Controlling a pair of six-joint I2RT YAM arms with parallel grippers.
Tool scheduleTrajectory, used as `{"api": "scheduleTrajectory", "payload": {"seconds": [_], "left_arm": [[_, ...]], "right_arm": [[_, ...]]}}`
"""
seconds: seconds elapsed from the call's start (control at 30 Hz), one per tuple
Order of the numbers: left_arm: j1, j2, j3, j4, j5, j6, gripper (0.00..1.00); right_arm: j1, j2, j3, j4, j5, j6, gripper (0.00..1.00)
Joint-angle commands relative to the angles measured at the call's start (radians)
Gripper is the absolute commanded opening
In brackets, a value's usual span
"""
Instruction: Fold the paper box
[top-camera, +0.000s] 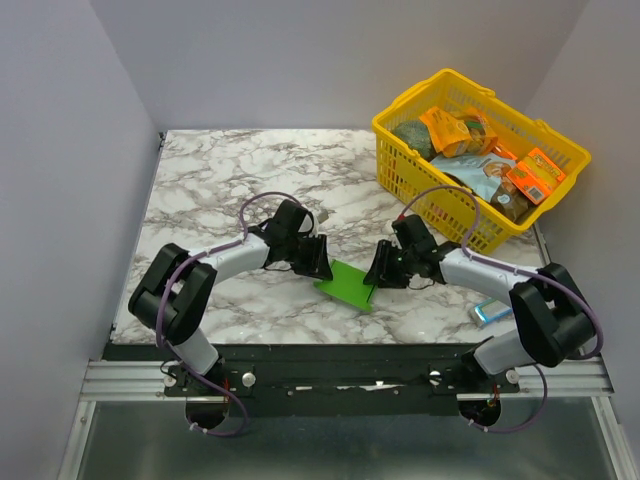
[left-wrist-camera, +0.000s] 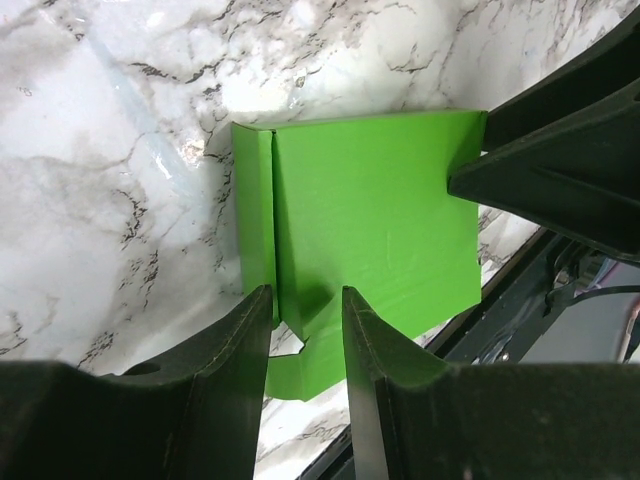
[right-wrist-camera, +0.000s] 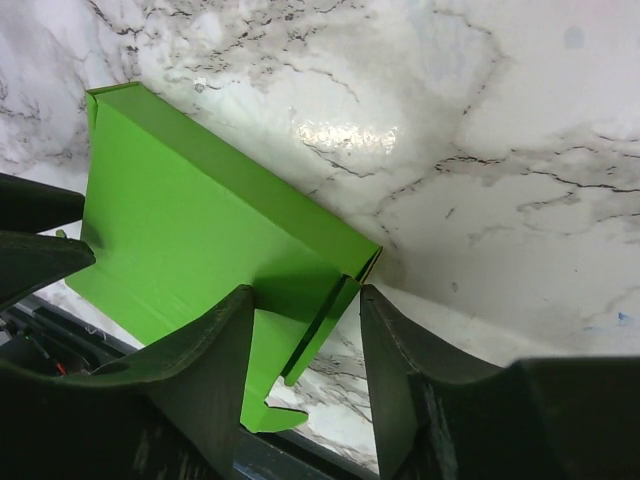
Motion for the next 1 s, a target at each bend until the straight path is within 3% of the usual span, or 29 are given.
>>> {"api": "scheduleTrajectory", "payload": {"seconds": [0.0,0.43,0.67,0.9,0.97], "left_arm": [[0.003,0.007,0.039,-0.044,-0.003,0.031,0.42],[0.024,-0.098,0.06,-0.079,-0.092,0.072,0.71],[0.022,-0.079,-0.111,0.196,-0.006,-0.095,0.67],[0.013,-0.017,-0.138,0.257,0.011,-0.078,0.6],[0.009,0.005,-0.142,0.268,0.02,-0.066,0.55]], "right_arm": [[-0.001,-0.036,-0.054,0.014,0.029,0.042,0.54],[-0.003,-0.02,-0.111,0.04,0.107,0.08,0.38],[-0.003,-0.023,-0.116,0.045,0.103,0.079,0.38],[-0.003,-0.04,-0.105,0.039,0.093,0.056,0.4],[-0.003,-0.049,-0.099,0.036,0.095,0.036,0.46]]}}
